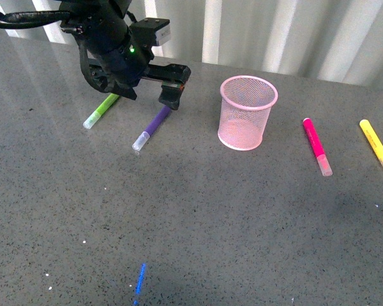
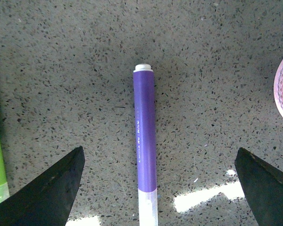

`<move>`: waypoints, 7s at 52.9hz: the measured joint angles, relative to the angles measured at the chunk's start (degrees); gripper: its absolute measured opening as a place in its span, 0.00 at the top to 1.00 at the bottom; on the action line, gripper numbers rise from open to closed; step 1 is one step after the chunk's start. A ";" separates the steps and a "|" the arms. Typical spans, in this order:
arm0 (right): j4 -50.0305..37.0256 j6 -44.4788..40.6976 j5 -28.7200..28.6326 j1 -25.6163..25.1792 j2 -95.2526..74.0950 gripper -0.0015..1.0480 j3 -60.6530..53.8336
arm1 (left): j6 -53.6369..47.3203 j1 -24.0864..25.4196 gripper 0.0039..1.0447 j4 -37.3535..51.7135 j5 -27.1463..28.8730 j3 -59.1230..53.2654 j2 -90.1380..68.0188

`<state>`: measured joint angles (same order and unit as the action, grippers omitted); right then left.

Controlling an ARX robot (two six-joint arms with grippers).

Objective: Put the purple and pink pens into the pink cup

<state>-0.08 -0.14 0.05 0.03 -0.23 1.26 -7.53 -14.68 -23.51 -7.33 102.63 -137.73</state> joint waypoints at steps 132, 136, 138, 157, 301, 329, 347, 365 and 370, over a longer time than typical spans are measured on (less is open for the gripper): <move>0.00 0.00 0.00 0.00 0.00 0.07 0.00 | 5.62 1.64 0.88 54.69 2.67 -20.37 17.84; -0.02 0.00 0.00 0.00 0.00 0.07 0.00 | 10.84 -1.42 0.88 62.82 2.64 -25.59 20.11; 0.00 0.00 0.00 0.00 0.00 0.07 0.00 | 13.16 -3.30 0.88 66.60 2.64 -27.71 20.39; 0.00 0.00 0.00 0.00 0.00 0.07 0.00 | 23.93 -12.37 0.88 80.67 7.45 -28.04 11.98; -0.02 0.00 0.00 0.00 0.00 0.07 0.00 | 8.17 14.60 0.96 71.76 7.30 -90.33 76.81; 0.00 0.00 0.00 0.00 0.00 0.07 0.00 | 7.96 14.62 0.97 64.50 7.37 -101.24 95.49; -0.02 0.00 0.00 0.00 0.00 0.07 0.00 | 7.93 14.62 0.97 51.28 7.34 -101.42 109.70; 0.00 0.00 0.00 0.00 0.00 0.07 0.00 | 7.96 14.62 0.97 41.86 7.34 -101.44 119.54; 0.00 0.00 0.00 0.00 0.00 0.07 0.00 | 7.93 14.62 0.97 40.02 7.34 -101.44 121.46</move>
<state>-0.08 -0.14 0.05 0.03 -0.23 1.26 0.40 -0.05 16.51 0.01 1.19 -16.27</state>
